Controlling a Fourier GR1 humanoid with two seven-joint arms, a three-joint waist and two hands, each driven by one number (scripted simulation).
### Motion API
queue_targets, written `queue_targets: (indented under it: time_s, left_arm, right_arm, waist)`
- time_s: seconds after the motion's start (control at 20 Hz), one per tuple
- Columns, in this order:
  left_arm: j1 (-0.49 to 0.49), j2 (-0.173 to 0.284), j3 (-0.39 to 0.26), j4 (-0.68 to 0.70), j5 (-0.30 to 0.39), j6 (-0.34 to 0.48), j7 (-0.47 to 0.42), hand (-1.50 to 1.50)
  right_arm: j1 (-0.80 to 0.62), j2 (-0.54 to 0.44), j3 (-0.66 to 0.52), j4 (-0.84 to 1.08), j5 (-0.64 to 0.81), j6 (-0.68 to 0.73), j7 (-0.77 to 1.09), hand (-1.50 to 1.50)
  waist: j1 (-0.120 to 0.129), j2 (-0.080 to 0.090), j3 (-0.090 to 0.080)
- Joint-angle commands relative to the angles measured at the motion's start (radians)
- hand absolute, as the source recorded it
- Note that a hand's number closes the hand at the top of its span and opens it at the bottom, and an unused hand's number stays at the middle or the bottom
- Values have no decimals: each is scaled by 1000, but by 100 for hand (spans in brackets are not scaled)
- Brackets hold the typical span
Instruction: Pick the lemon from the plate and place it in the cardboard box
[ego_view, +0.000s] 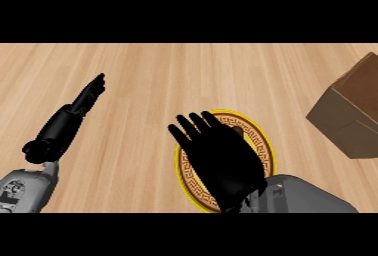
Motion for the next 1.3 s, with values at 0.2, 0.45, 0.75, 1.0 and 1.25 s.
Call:
queue_targets:
  time_s: [0.2, 0.45, 0.75, 1.0, 1.25]
  left_arm:
    - [5, -47, 5, -59, -30, 1, 66, 0]
    - [-31, -48, 58, 26, -51, -58, 3, 0]
    - [11, -73, 59, -29, -83, -55, 28, 0]
    - [15, -78, 103, -30, -80, -96, 21, 0]
    - [43, -89, 115, -68, -83, -125, 41, 0]
  right_arm:
    - [56, 78, 67, 102, 220, -19, 14, -150]
    - [87, 130, 7, 102, 279, 42, -24, -150]
    - [100, 167, 21, 251, 396, 6, -98, -150]
    - [92, 169, -47, 303, 475, -6, -200, -150]
    - [175, 210, -27, 343, 526, -50, -259, -150]
  waist:
    - [0, 1, 1]
    - [-4, 1, 1]
    - [1, 2, 1]
    - [-1, 2, 1]
    - [1, 1, 1]
